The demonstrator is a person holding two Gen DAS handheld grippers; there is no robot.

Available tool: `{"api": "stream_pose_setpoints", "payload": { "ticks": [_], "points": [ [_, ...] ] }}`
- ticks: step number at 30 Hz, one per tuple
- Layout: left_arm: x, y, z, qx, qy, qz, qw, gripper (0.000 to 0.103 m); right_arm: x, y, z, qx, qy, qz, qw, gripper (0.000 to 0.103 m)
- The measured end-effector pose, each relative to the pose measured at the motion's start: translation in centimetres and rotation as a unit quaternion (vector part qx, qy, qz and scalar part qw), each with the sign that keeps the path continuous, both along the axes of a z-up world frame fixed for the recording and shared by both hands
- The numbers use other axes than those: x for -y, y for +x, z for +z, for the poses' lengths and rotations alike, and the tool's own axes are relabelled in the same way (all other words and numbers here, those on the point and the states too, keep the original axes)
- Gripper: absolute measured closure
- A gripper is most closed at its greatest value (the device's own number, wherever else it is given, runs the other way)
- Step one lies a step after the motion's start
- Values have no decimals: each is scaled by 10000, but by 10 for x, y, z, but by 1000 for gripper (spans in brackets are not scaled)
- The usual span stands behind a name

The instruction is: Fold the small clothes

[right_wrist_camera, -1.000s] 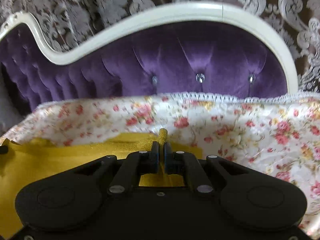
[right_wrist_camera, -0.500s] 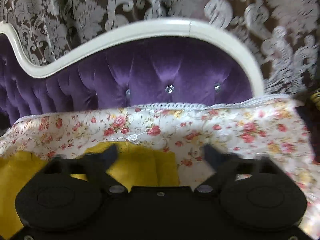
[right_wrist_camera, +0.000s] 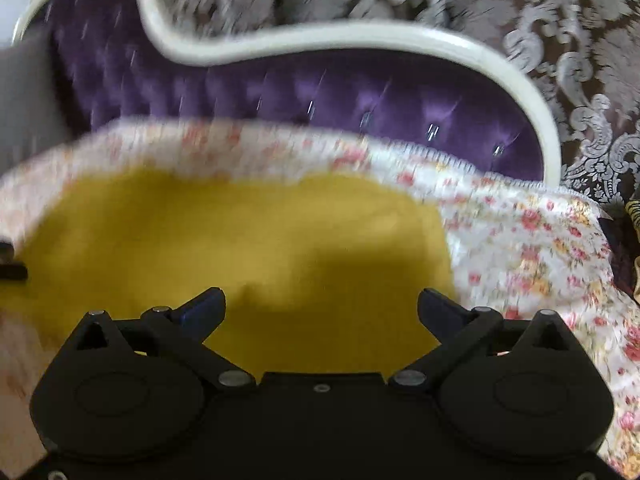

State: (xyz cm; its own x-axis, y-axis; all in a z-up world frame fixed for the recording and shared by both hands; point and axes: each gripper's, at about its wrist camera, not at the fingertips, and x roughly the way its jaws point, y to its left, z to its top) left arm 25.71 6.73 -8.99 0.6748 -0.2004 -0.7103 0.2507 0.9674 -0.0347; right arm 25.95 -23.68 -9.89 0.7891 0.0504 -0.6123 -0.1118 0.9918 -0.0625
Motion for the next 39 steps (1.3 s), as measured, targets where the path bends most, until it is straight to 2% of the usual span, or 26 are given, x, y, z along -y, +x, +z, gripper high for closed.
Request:
{"api": "stream_pose_setpoints", "payload": {
  "ticks": [2, 4, 8, 9, 12, 15, 17, 21, 25, 28, 30, 32, 34, 37, 39],
  "points": [
    [1, -5, -10, -43, 262, -37, 9996, 30, -5, -4, -14, -217, -357, 3, 9991, 2],
    [-3, -13, -13, 94, 338, -65, 9994, 25, 0, -14, -20, -125, -298, -35, 9995, 1],
    [-17, -15, -8, 37, 68, -34, 10000, 24, 18, -17, -16, -290, 173, -82, 9994, 4],
    [-20, -14, -4, 67, -44, -32, 10000, 24, 22, -17, -12, -235, 259, -41, 9994, 9],
    [-28, -8, 10, 223, -388, 86, 9990, 24, 35, -17, 3, 144, 478, -128, 9987, 9],
    [-34, 12, 19, 350, -556, 199, 9976, 24, 48, 1, 16, 395, 528, -177, 9977, 10],
    [-35, 27, 22, 387, -548, 251, 9974, 24, 54, 18, 19, 460, 541, -162, 9973, 16],
    [-38, 55, 18, 409, -576, 313, 9970, 25, 67, 56, 15, 378, 828, -96, 9958, 30],
    [-40, 79, 10, 328, -618, 367, 9969, 25, 72, 83, 5, 297, 959, -105, 9949, 30],
    [-41, 92, 5, 279, -630, 400, 9968, 25, 77, 97, -4, 219, 1007, -107, 9946, 35],
    [-41, 97, 4, 322, -650, 367, 9967, 28, 80, 103, -9, 161, 1066, -97, 9941, 37],
    [-38, 101, 3, 371, -604, 320, 9970, 40, 83, 108, -12, 109, 1060, -116, 9942, 37],
    [-36, 105, 1, 387, -512, 278, 9976, 47, 85, 112, -15, 91, 1055, -114, 9943, 38],
    [-33, 108, -2, 376, -442, 223, 9981, 59, 89, 117, -17, 45, 1158, -22, 9933, 45],
    [-32, 109, -3, 388, -432, 198, 9981, 64, 90, 120, -19, -23, 1275, 87, 9918, 50]
  ]
}}
